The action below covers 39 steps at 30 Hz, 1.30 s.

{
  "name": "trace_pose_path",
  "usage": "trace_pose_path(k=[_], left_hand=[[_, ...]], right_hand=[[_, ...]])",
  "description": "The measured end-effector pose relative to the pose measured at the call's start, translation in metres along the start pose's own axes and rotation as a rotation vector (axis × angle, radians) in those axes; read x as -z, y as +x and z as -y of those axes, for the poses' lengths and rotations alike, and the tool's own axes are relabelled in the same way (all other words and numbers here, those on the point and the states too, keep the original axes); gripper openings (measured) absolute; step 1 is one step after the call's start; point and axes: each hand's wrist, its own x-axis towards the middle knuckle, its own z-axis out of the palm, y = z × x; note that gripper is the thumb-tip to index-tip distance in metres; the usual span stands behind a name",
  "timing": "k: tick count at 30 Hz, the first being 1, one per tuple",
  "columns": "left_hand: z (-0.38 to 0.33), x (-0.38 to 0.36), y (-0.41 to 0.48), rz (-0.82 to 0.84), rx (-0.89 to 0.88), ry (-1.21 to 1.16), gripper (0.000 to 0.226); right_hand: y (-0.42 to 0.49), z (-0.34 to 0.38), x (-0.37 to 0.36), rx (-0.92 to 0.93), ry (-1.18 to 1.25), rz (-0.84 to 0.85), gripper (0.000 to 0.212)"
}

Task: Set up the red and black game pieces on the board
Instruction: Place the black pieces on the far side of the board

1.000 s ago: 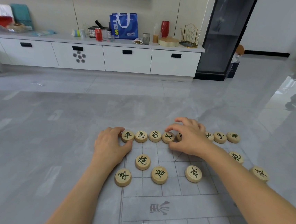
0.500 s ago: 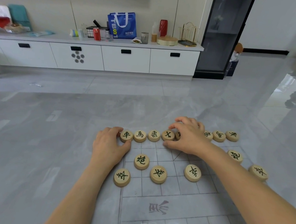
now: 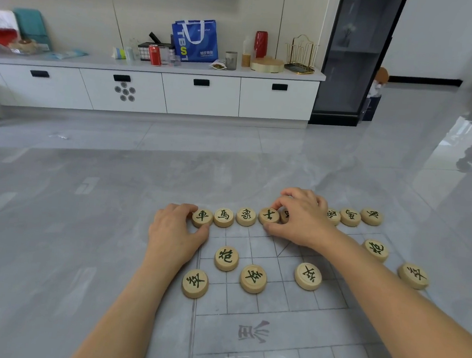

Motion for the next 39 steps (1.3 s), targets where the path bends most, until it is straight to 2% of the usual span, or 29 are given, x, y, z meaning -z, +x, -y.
trace_pose_path(k=[3,8,11,14,18,20,23,27,32,39], left_hand=[[0.0,0.0,0.0,0.003,0.006,0.007,0.045],[-0.001,0.001,0.0,0.001,0.015,-0.02,0.052],[-0.002,0.002,-0.001,-0.017,0.02,-0.064,0.053],[-0.006,0.009,-0.004,-0.058,0.006,-0.12,0.046],[-0.029,0.02,-0.015,-0.104,-0.113,-0.135,0.034],[-0.048,0.016,-0.015,-0.023,-0.153,-0.086,0.036],[-0.081,-0.003,-0.01,0.168,-0.234,0.034,0.059],[-0.116,-0.031,0.006,0.269,-0.286,0.135,0.056],[-0.131,-0.059,0.018,0.325,-0.235,0.211,0.057],[-0.126,-0.067,0.022,0.259,-0.261,0.372,0.043]], right_hand=[[0.0,-0.002,-0.001,0.005,0.006,0.008,0.043],[-0.004,-0.016,0.007,-0.025,0.067,0.046,0.078],[-0.014,-0.037,0.023,-0.047,0.158,0.037,0.081],[-0.03,-0.066,0.038,-0.062,0.134,0.011,0.083],[-0.056,-0.108,0.052,-0.055,0.171,-0.009,0.114],[-0.065,-0.127,0.053,-0.07,0.184,-0.026,0.106],[-0.071,-0.146,0.051,-0.084,0.308,-0.089,0.093],[-0.077,-0.152,0.045,-0.105,0.599,-0.148,0.102],[-0.078,-0.156,0.033,-0.047,0.62,-0.239,0.08],[-0.075,-0.163,0.021,-0.039,0.582,-0.279,0.091]])
